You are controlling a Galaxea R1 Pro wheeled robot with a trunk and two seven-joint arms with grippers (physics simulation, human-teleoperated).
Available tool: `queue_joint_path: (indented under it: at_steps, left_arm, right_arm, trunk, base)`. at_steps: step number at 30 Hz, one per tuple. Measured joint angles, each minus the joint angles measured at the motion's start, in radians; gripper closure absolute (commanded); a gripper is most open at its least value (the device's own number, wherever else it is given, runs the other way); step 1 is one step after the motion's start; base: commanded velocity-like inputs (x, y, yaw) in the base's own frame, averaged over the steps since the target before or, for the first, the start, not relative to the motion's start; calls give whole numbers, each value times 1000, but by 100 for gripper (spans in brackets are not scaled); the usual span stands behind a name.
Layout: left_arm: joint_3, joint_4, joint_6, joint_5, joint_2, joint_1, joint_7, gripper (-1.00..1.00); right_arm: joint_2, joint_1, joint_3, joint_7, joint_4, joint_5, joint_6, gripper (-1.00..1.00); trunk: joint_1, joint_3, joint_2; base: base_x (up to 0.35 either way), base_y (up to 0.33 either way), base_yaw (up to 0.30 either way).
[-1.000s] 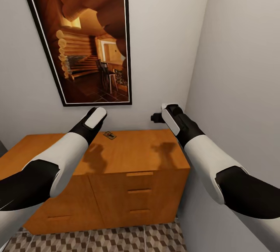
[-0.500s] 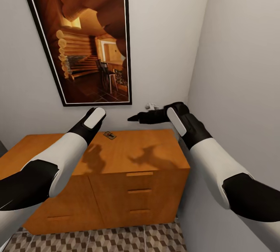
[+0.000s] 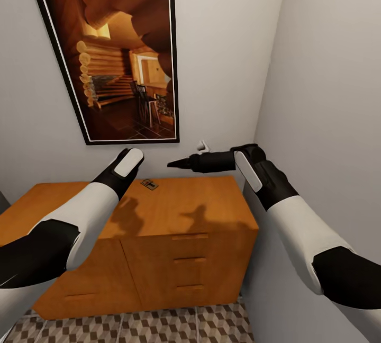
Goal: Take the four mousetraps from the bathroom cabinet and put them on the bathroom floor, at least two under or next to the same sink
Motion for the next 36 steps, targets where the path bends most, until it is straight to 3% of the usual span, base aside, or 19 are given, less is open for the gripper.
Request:
queue_joint_path:
  at_steps: [6,16,36]
  left_arm:
    - [0,0,0,-1,17,1,0,-100]
    - [0,-6,0,-2,43,2,-1,-100]
    - [2,-43,4,-7,51,2,0,-100]
  right_arm:
    - [-1,13,8,42,-1,2,-3,-100]
    - [1,31,18,53,-2,4,-6,-100]
    - [3,35,21,48,0,5,-9,-100]
  trunk:
    - [0,0,0]
    - [0,0,0]
    - [0,0,0]
  base:
    - [0,0,0]
    - [5,0,0]
    - [159,0,0]
